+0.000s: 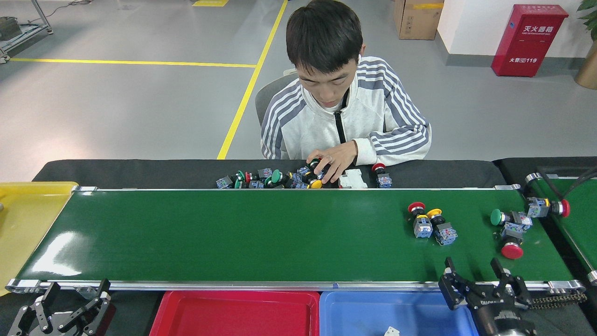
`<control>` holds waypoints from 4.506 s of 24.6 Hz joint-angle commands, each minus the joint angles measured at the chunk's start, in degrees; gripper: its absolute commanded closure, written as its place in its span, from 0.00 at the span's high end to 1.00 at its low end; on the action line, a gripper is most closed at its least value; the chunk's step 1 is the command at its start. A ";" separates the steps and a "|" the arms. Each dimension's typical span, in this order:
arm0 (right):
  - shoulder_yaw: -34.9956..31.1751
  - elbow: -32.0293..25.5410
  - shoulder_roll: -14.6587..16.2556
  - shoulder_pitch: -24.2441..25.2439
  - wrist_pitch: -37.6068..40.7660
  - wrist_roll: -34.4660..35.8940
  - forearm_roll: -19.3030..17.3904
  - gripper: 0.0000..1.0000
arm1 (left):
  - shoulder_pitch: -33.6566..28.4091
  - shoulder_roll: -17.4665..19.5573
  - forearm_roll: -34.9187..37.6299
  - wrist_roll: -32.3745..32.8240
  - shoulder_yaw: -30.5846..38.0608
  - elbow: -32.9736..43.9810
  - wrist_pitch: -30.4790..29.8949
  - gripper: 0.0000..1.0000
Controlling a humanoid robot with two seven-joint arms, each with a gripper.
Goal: Pick switch part from conveyor to tray
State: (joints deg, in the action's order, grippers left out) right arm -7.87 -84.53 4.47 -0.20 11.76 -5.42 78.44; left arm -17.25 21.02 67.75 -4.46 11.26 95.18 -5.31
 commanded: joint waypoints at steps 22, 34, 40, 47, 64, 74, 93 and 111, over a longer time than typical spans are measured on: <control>22.63 27.31 -3.77 -27.48 -1.39 -3.98 -2.42 0.92 | 2.39 0.69 0.02 -0.20 -0.80 -2.11 -0.22 1.00; 25.62 18.17 -4.03 -25.55 4.06 -2.75 -2.77 0.01 | 2.66 0.69 0.10 -0.20 -1.24 -2.55 -0.31 1.00; 25.88 -5.38 -4.82 -7.98 29.98 -3.19 -2.68 1.00 | 2.66 0.69 0.10 -0.20 -1.24 -2.46 -0.22 1.00; 28.35 -5.74 -6.67 -6.21 31.22 -3.54 -2.24 1.00 | 2.57 0.69 0.10 -0.20 -1.24 -2.37 -0.22 1.00; 15.25 -14.00 -3.07 11.19 -26.61 7.88 -2.24 0.97 | 2.57 0.69 0.10 -0.20 -1.24 -2.28 -0.31 1.00; 23.43 -0.37 -8.34 -4.89 -28.72 0.23 1.54 0.97 | 2.74 0.78 0.10 -0.20 -1.24 -2.37 -0.31 1.00; 36.35 -12.24 -2.54 -0.59 6.51 -2.40 1.27 1.00 | 2.66 0.69 0.02 -0.20 -1.24 -2.11 -0.31 1.00; 4.62 -14.79 -5.70 18.40 -16.06 13.07 -0.31 0.99 | 2.92 0.51 0.10 -0.02 -2.47 -1.85 -0.22 1.00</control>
State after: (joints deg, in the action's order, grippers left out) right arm -2.35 -98.48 -0.79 18.42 -3.07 6.47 78.61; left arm -14.80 21.02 67.75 -4.39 8.93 92.56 -5.62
